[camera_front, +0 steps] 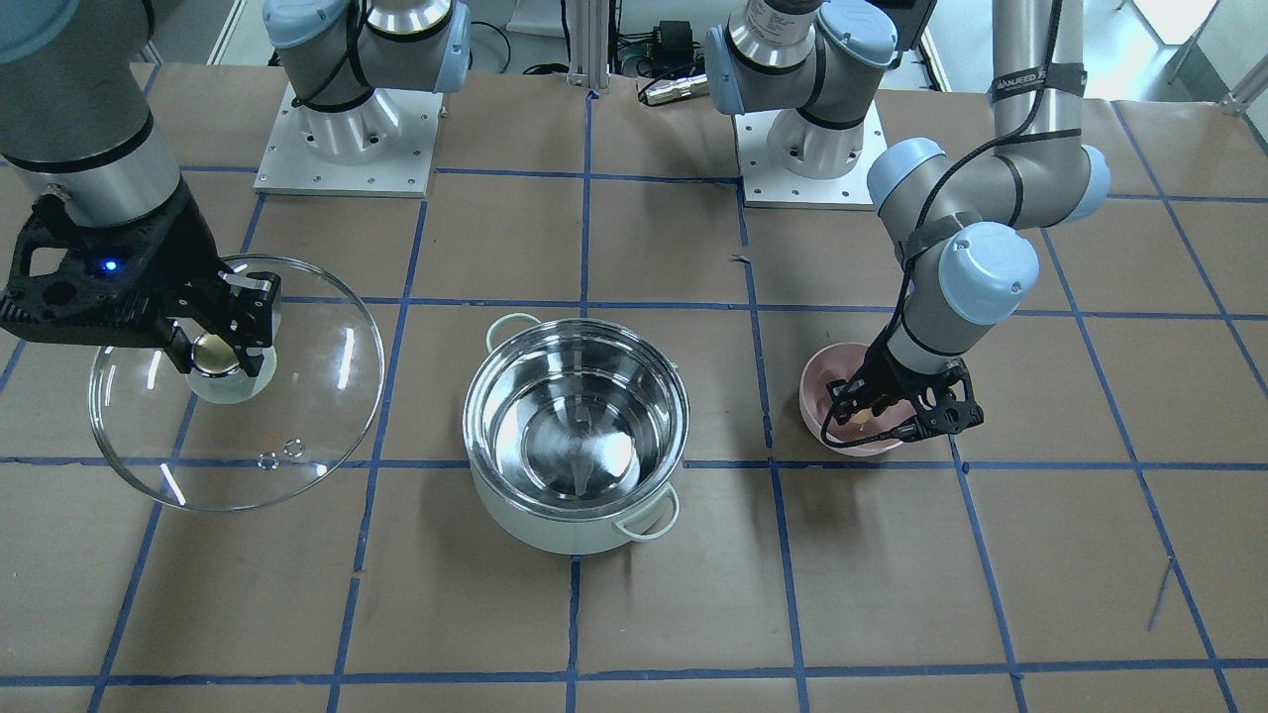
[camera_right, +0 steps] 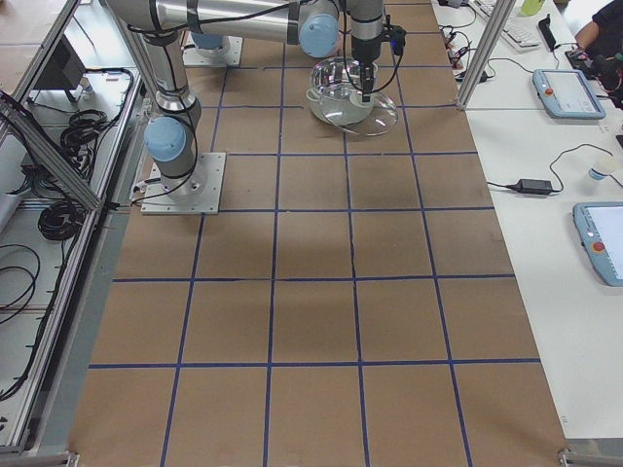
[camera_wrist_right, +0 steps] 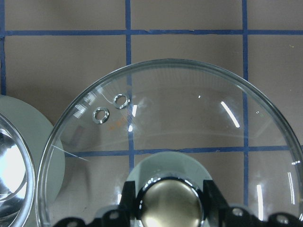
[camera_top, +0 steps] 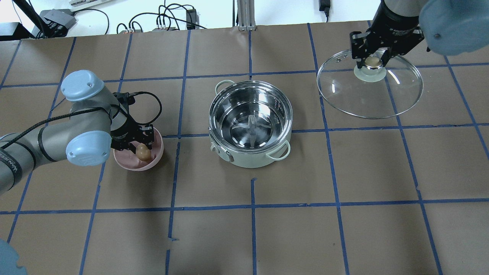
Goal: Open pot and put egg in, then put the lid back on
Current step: 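Carry the egg with the left gripper over the open pot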
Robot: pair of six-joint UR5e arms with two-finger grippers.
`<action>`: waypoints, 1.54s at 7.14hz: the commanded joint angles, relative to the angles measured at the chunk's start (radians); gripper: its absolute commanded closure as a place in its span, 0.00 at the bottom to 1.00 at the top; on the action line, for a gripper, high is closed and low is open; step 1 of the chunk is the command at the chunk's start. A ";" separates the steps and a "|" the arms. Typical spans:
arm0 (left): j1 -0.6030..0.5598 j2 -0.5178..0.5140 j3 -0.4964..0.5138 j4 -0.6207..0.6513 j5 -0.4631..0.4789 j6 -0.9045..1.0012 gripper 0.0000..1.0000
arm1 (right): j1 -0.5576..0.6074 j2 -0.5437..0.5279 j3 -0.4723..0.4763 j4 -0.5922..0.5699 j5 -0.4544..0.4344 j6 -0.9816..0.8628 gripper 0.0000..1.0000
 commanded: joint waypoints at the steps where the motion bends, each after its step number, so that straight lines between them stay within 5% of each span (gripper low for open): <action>1: -0.003 0.072 0.082 -0.157 -0.003 -0.002 0.98 | 0.001 0.001 0.001 -0.013 0.002 -0.004 0.67; 4: -0.105 0.115 0.176 -0.227 -0.060 0.001 0.98 | -0.003 0.001 -0.001 -0.015 0.034 -0.002 0.67; 8: -0.337 0.078 0.354 -0.294 -0.128 -0.250 0.98 | -0.003 0.001 -0.001 -0.013 0.040 -0.002 0.67; 11: -0.518 -0.069 0.432 -0.202 -0.038 -0.361 0.98 | -0.005 0.001 0.001 -0.015 0.039 -0.024 0.67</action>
